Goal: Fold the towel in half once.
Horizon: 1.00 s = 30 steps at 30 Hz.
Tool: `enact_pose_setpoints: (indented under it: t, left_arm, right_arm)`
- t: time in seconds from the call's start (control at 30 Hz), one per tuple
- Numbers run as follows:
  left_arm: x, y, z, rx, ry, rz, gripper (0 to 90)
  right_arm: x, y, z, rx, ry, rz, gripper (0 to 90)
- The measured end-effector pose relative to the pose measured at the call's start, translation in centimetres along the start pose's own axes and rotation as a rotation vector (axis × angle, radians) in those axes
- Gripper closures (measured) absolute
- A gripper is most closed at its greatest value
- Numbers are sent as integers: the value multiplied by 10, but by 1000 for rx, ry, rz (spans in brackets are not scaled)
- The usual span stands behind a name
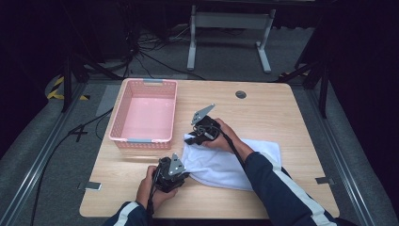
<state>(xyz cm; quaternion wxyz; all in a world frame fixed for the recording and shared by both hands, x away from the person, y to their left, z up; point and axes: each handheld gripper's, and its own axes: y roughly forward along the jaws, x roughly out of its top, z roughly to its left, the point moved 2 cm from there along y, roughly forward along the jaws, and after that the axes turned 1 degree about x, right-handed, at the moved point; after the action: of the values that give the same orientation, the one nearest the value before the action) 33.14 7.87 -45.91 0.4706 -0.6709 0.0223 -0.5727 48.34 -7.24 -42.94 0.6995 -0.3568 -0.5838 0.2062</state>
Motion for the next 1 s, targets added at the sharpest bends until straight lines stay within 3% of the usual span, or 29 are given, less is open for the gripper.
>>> enact_pose_setpoints:
  t: [0.2,0.4,0.53,0.7,0.8,0.9,1.0]
  left_arm:
    - [4,-14,2,39,-2,-45,733]
    - [19,-21,-1,20,16,-102,733]
    - [37,-20,-12,23,84,-117,729]
    - [62,-12,-26,-9,147,-149,729]
    - [78,-4,-38,-28,194,-153,729]
    - [96,10,-53,-51,266,-138,727]
    - [110,23,-65,-73,297,-121,726]
  right_arm:
    - [18,-10,5,-7,-26,-45,721]
    - [25,-29,9,-15,-45,-94,719]
    - [20,-51,11,-22,-49,-119,719]
    - [9,-85,7,-22,-35,-148,713]
    - [-6,-104,8,-25,-40,-164,708]
    - [-23,-121,7,-13,-38,-181,700]
    - [-42,-137,6,-22,-27,-191,695]
